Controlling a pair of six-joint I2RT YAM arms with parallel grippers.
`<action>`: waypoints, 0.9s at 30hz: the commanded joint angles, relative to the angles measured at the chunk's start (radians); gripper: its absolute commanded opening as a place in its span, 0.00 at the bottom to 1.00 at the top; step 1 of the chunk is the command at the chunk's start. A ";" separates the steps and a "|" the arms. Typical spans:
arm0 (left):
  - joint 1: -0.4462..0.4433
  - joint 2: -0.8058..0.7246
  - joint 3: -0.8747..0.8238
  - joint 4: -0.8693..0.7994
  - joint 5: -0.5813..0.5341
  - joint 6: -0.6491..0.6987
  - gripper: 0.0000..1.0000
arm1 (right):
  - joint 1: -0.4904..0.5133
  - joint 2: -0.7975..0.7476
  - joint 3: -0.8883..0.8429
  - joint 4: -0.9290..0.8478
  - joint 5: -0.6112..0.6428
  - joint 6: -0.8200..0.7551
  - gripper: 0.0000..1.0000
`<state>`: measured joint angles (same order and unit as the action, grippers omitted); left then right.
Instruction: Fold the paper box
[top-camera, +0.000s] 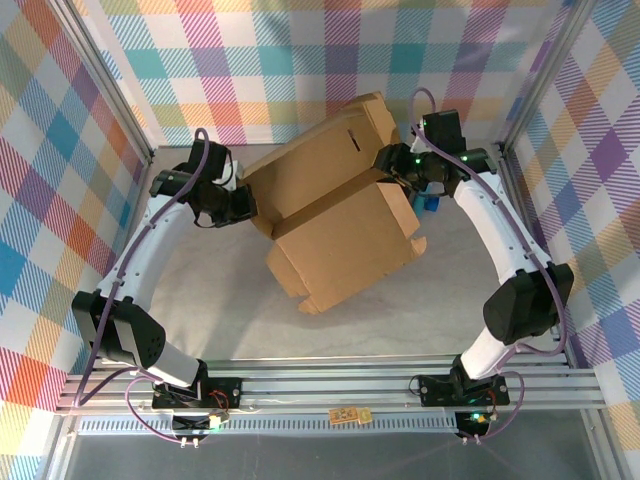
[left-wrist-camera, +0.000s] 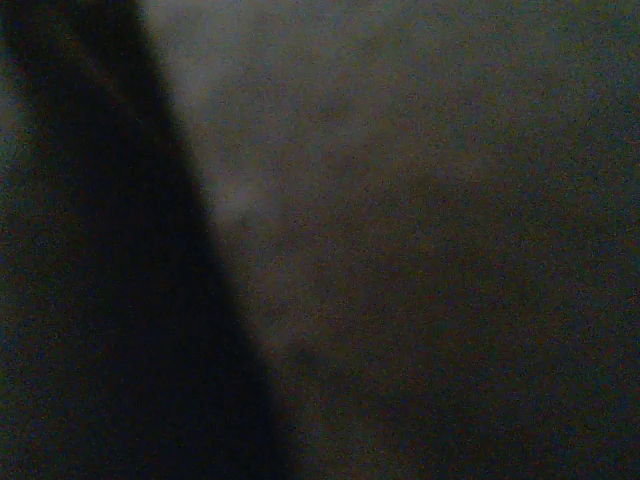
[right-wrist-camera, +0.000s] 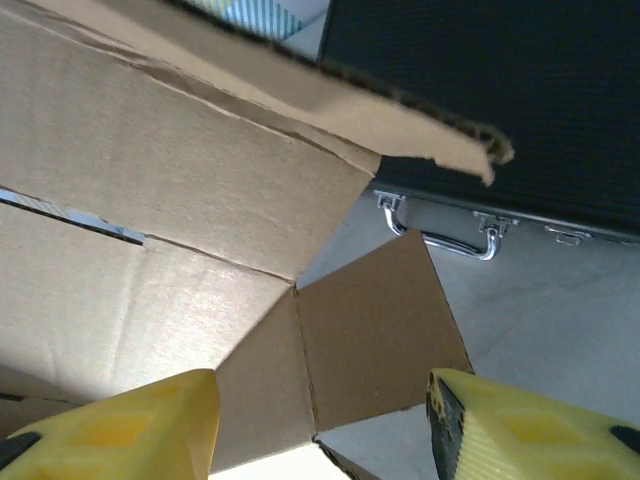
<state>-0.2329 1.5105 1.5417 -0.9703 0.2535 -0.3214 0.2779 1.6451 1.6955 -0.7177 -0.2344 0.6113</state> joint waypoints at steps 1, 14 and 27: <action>0.009 -0.004 0.037 -0.015 0.031 -0.005 0.00 | 0.000 -0.029 -0.002 -0.012 0.015 -0.033 0.59; 0.009 -0.005 0.042 -0.029 0.028 0.001 0.00 | 0.000 0.017 0.042 -0.026 -0.016 -0.061 0.59; 0.009 0.006 0.051 -0.031 0.035 0.009 0.00 | -0.026 -0.017 -0.036 0.064 -0.102 -0.077 0.71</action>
<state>-0.2329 1.5120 1.5562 -0.9936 0.2539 -0.3206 0.2451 1.6100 1.6455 -0.6937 -0.2680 0.5556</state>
